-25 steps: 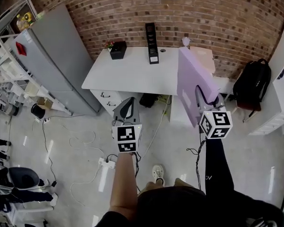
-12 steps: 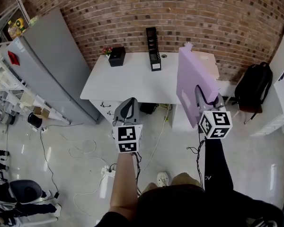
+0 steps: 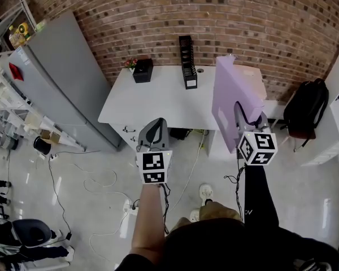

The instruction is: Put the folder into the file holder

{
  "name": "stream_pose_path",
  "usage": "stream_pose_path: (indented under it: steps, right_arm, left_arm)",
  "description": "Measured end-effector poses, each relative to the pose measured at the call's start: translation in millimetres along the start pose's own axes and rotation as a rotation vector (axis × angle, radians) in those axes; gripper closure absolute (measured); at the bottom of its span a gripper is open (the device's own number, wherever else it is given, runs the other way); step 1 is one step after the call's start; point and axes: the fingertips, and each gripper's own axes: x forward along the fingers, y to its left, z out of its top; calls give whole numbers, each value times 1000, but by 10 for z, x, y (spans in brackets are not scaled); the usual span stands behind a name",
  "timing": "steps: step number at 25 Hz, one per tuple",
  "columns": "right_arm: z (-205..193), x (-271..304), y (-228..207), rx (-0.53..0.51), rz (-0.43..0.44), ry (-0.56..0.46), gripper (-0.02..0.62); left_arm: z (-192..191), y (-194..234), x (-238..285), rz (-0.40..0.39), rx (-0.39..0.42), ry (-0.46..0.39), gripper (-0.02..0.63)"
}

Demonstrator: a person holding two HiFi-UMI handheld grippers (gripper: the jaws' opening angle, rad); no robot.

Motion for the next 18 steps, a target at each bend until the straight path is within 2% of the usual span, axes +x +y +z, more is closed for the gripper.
stream_pose_path:
  steps: [7, 18]
  right_arm:
    - [-64, 390, -7, 7, 2, 3, 457]
    - [-163, 1364, -236, 26, 6, -8, 456]
  left_arm:
    - [-93, 117, 287, -2, 0, 16, 597]
    - [-149, 351, 1190, -21, 13, 31, 597]
